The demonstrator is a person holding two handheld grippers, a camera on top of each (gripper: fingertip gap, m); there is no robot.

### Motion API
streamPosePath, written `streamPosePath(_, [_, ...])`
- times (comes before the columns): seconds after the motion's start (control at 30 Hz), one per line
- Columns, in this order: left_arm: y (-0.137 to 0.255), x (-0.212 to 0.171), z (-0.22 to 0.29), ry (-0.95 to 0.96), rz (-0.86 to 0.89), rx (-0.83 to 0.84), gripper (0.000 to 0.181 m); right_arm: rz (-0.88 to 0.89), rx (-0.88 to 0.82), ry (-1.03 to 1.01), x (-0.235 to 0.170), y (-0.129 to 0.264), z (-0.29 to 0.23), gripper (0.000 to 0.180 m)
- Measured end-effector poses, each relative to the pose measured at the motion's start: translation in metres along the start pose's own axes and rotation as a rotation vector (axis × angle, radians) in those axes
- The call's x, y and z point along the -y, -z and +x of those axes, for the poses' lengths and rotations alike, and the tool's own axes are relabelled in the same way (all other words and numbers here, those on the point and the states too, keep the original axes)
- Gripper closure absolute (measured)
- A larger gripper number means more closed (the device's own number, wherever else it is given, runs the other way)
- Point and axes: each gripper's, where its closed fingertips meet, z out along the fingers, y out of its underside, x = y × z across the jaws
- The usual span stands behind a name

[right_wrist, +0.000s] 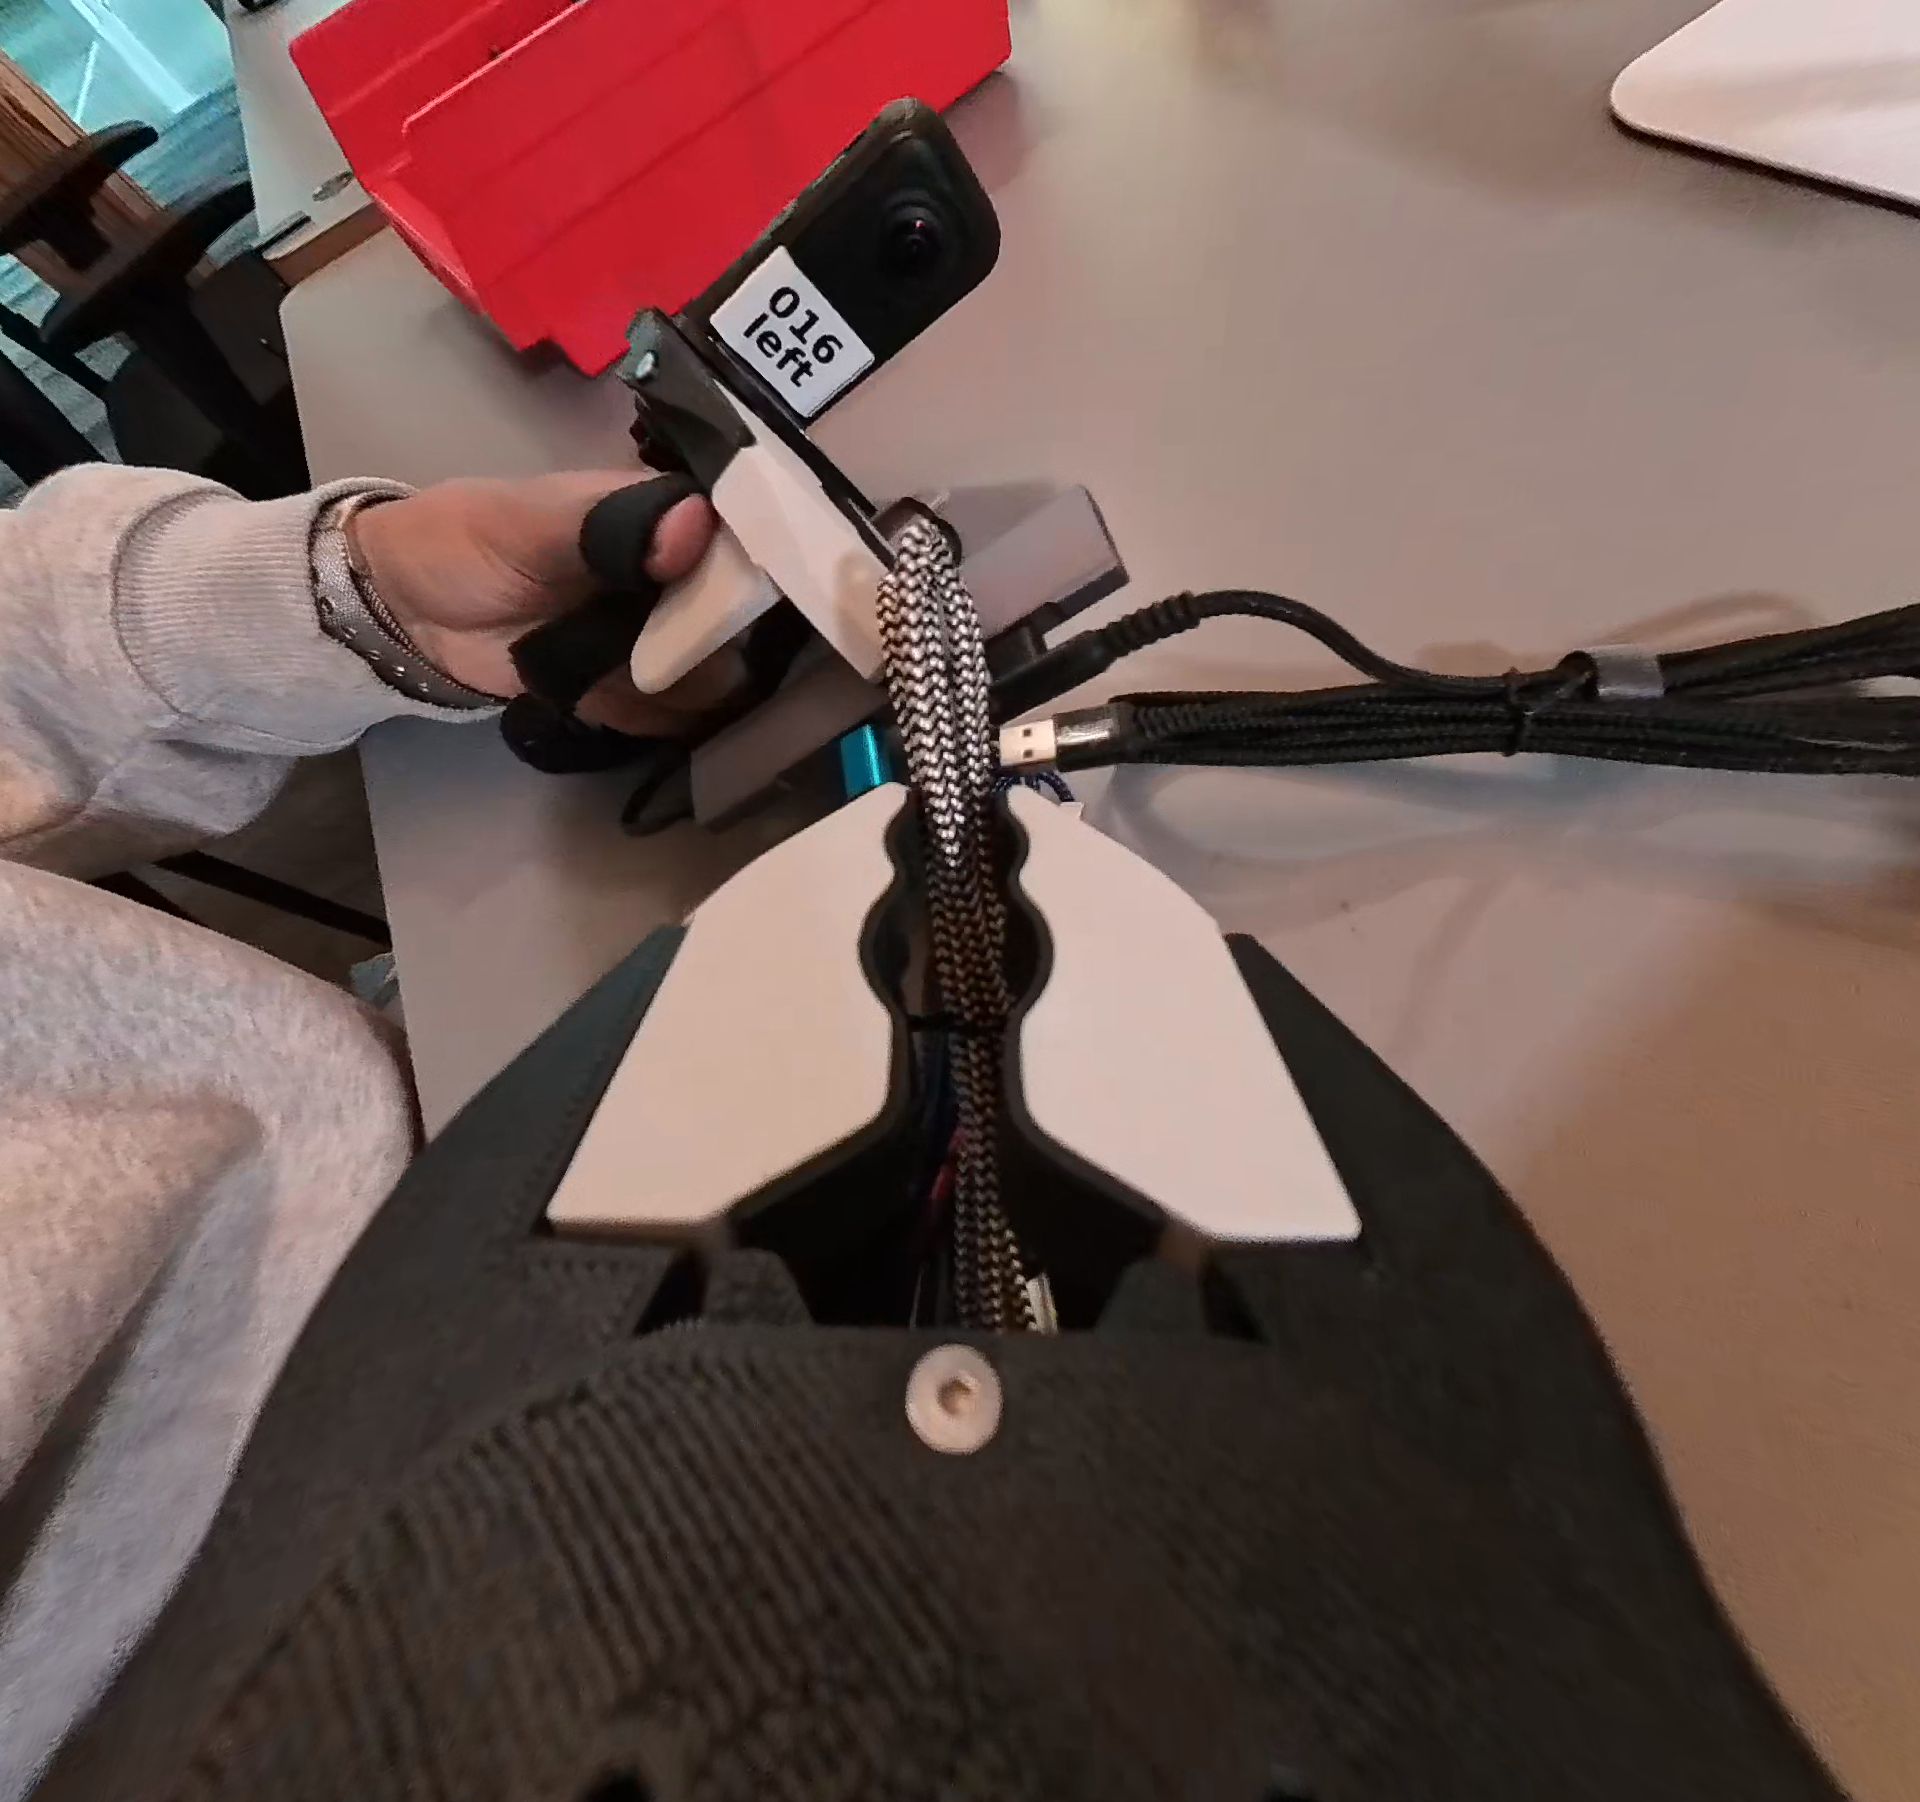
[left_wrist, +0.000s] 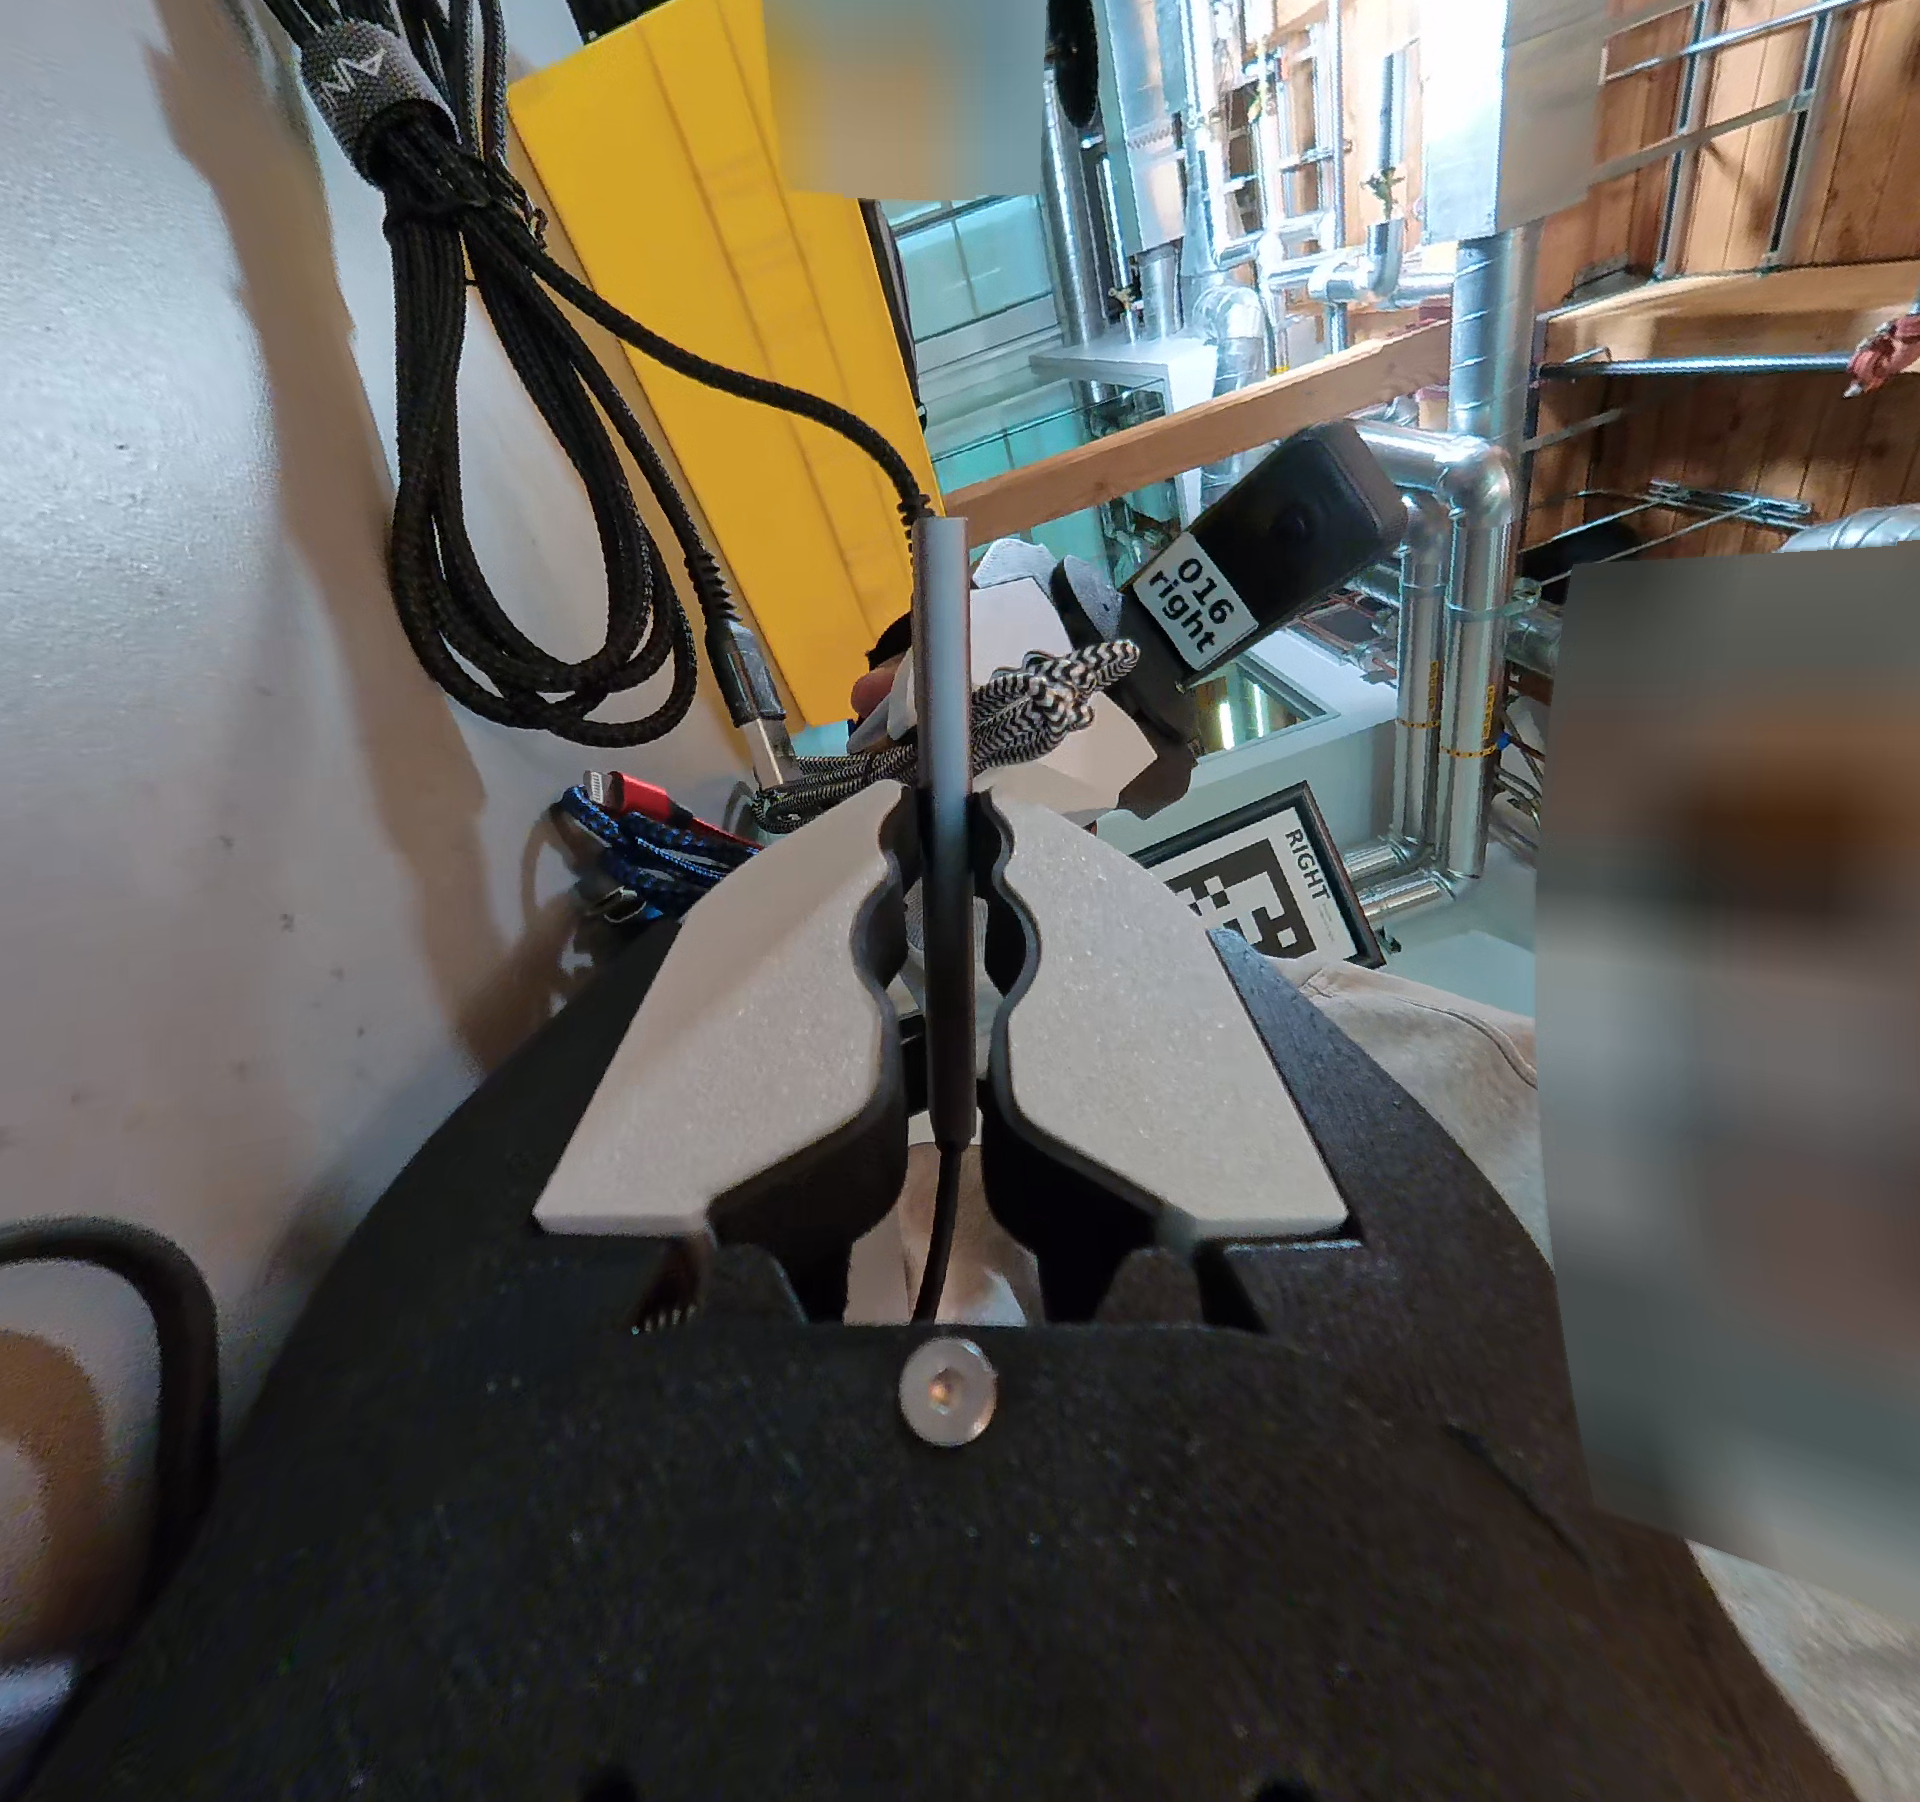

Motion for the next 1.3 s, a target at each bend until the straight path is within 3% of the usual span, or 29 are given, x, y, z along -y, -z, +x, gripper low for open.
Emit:
streamPosePath(0.37, [0.002,0.002,0.001,0.003,0.007,-0.012,0.172,0.197,0.139,-0.152,0.025,0.028,0.009,0.147])
streamPosePath(0.6, [0.002,0.002,0.002,0.005,0.003,-0.019,0.172,-0.044,0.139,-0.145,-0.013,0.005,0.008,0.11])
streamPosePath(0.8, [0.004,0.003,0.003,0.005,0.008,-0.033,0.172,-0.037,0.141,-0.06,-0.009,-0.003,-0.008,0.158])
streamPosePath(1.1, [0.004,0.002,0.003,0.007,-0.005,-0.037,0.172,0.06,0.236,-0.22,0.002,0.002,-0.008,0.16])
streamPosePath(1.3, [0.004,0.001,0.003,0.011,-0.021,-0.041,0.172,0.047,0.198,-0.187,0.0,0.0,-0.007,0.165])
